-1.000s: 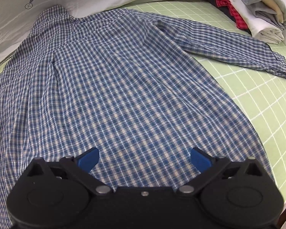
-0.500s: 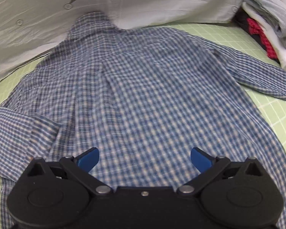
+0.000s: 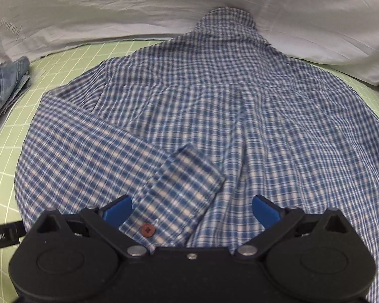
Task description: Fold clothes
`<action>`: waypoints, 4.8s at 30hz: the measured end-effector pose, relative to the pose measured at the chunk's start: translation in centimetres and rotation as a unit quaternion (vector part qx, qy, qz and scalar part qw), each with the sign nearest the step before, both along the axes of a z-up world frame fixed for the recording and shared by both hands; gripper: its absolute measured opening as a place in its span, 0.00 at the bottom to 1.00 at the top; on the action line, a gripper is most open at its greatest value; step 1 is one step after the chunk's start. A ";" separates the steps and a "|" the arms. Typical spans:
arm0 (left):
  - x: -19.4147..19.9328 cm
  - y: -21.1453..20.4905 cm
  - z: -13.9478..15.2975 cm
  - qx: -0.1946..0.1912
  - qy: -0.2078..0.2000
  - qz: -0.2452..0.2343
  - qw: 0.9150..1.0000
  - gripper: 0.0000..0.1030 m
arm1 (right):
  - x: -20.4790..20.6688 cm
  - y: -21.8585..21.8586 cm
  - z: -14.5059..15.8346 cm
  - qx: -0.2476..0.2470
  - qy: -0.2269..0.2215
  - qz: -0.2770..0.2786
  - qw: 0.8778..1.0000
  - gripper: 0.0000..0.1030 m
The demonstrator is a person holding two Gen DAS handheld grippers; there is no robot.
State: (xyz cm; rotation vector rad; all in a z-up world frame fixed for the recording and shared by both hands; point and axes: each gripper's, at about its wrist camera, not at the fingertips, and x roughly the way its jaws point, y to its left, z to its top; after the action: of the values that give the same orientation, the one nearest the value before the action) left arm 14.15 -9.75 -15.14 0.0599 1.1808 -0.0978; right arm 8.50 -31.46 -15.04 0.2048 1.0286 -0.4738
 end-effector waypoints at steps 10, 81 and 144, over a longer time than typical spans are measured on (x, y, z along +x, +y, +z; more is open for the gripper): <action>0.2 0.1 -0.7 0.006 0.000 0.006 1.000 1.00 | -1.9 -0.2 -0.6 -0.055 0.019 0.010 0.998 0.99; -15.9 -2.8 9.3 -0.046 -0.132 -0.034 0.990 1.00 | -25.4 -13.9 3.4 0.008 -0.163 -0.124 0.979 1.00; -14.0 17.0 5.3 -0.117 -0.079 -0.257 0.956 1.00 | -19.9 18.5 5.4 0.072 -0.163 -0.101 0.979 0.03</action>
State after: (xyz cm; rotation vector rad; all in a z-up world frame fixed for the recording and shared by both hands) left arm 0.17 7.23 -9.84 0.1629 0.9633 -0.6800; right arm -11.36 -12.96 -9.61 0.5034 0.7235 -0.5303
